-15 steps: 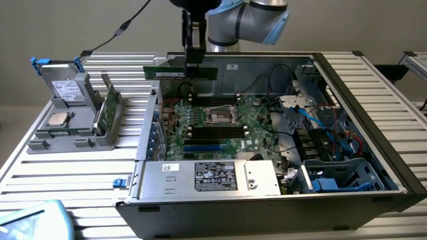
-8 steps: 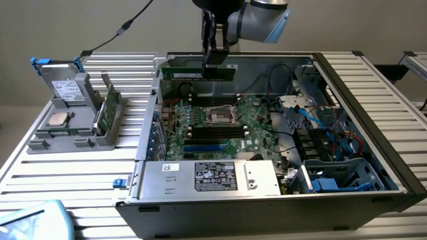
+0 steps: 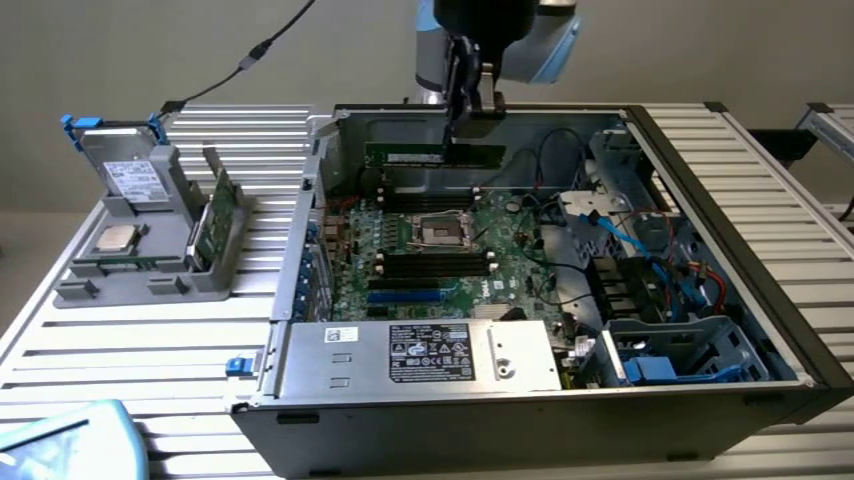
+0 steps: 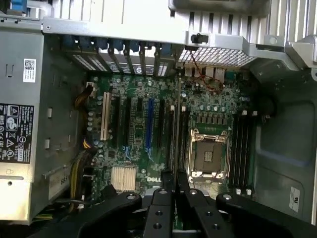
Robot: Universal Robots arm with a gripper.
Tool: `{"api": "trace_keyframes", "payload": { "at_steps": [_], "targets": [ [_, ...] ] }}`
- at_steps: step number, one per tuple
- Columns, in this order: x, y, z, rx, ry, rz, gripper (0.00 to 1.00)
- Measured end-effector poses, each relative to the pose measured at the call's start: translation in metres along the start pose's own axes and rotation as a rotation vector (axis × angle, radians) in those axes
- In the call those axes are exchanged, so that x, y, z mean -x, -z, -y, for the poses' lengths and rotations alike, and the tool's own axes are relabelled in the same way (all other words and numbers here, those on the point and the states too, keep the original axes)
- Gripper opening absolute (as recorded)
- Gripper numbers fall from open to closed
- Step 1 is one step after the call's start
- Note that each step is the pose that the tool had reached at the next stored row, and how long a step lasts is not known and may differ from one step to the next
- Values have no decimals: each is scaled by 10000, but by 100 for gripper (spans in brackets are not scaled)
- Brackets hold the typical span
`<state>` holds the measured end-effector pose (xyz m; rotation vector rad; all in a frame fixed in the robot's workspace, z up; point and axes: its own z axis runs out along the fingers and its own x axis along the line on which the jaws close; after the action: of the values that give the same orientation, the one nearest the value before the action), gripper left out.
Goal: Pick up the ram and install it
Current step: 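Pick up the ram and move it above insertion slot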
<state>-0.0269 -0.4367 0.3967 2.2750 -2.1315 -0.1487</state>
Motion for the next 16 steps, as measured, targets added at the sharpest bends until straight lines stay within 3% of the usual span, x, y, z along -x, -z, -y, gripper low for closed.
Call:
{"api": "trace_keyframes", "payload": {
  "at_steps": [4, 8, 16],
  "targets": [
    [35, -66, 107, 0, -8, -1, 13],
    [53, -125, 124, -2, -64, -28, 13],
    [100, -270, 140, -12, -273, -17, 13]
  ]
}}
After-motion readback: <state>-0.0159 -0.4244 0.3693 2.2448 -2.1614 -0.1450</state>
